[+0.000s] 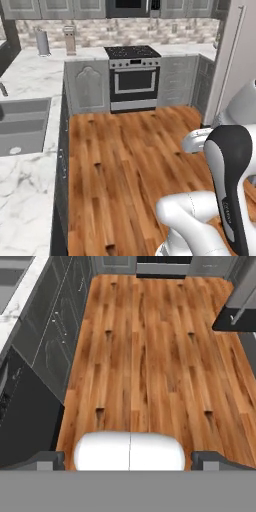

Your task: Gather the lime and eggplant from the fridge and place them on a tray on the dining counter. Then gather the chicken drumsticks from the fridge and place them on the other tray.

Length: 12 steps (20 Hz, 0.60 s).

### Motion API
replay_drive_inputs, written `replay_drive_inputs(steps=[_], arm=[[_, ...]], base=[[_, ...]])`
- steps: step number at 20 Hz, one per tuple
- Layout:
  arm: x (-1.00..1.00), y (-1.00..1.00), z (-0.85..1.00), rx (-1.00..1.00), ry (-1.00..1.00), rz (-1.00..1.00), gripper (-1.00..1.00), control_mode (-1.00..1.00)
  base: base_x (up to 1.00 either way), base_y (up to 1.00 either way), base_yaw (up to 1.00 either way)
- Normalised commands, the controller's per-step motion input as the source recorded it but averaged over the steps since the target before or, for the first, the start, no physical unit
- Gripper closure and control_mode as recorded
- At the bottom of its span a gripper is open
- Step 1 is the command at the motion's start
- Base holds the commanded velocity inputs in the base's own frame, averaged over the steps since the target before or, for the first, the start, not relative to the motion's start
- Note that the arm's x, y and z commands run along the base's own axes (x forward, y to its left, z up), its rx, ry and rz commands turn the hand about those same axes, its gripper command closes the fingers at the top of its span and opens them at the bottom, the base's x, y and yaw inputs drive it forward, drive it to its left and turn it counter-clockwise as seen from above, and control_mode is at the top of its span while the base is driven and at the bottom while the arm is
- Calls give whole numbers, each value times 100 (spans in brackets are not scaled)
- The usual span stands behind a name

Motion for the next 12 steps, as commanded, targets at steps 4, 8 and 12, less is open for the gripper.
replay_drive_inputs(steps=[4,8,12], arm=[[0,0,0,0,0,0,-100,100],[0,0,0,0,0,0,-100,100],[0,0,0,0,0,0,-100,100]], base=[[100,5,2],[90,22,0],[88,36,0]])
